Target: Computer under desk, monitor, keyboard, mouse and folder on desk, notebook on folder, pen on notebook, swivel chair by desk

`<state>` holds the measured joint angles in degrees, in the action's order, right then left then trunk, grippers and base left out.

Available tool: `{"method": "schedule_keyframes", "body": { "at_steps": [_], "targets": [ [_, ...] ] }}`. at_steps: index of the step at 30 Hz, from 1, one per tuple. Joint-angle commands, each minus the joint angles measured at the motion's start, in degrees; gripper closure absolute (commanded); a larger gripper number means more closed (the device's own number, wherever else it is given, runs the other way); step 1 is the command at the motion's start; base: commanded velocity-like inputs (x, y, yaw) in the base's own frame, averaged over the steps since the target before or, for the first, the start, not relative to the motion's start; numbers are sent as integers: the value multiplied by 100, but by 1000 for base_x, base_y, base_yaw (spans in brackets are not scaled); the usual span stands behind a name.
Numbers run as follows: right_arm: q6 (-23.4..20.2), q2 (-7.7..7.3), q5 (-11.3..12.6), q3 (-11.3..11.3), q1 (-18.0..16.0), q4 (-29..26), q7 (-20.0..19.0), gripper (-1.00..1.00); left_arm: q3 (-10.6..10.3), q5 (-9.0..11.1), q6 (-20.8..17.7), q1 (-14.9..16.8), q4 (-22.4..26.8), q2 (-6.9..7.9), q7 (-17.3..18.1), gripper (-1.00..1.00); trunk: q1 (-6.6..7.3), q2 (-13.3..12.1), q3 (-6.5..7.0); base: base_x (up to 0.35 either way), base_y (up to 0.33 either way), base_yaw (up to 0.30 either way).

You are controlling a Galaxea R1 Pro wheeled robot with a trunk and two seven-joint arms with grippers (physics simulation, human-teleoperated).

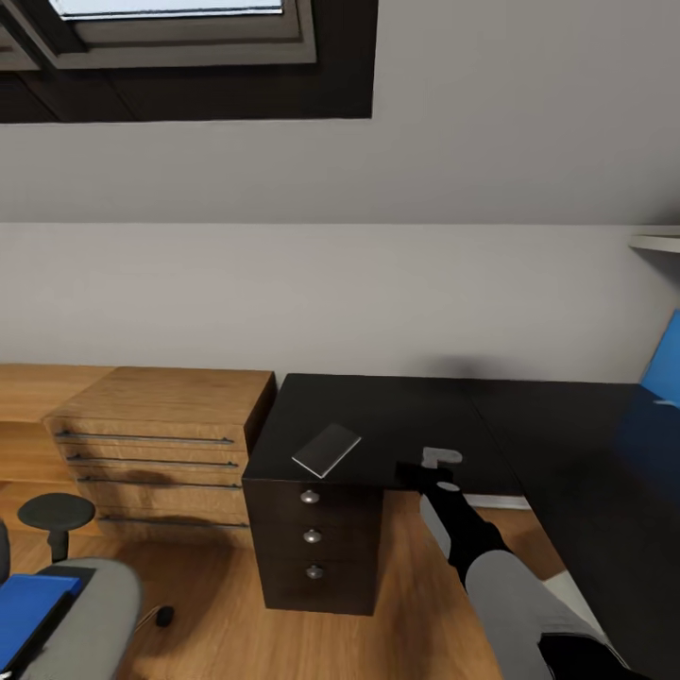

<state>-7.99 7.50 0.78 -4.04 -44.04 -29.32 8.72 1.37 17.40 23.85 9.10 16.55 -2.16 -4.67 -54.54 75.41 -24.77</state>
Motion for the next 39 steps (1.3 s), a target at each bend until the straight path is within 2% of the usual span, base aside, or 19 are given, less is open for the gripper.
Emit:
{"method": "schedule_keyframes", "body": {
  "at_steps": [1, 5, 10, 26, 39],
  "targets": [
    [38, 5, 16, -18, -1, 7, 13, -100, 13, -18, 15, 4, -3, -3, -16, -100, -1, 4, -9, 68, 0, 192],
    [391, -1, 32, -18, 0, 86, 28, -100, 13, -18, 15, 4, -3, -3, -16, -100, -1, 4, -25, 117, 0, 218],
    [525, -5, 36, -14, 1, 120, 27, -100, 4, -17, 14, 4, -3, -4, -13, -100, -1, 4, -49, 166, 0, 223],
    [561, -12, 42, -13, 1, 128, 17, -100, -6, -18, 15, 4, -3, -4, -7, -100, -1, 4, -96, 230, 0, 32],
    [568, 16, 51, 12, 1, 328, -13, -100, -13, -18, 15, 4, -4, -12, -7, -100, -1, 4, -99, 35, 0, 47]
  ]
}}
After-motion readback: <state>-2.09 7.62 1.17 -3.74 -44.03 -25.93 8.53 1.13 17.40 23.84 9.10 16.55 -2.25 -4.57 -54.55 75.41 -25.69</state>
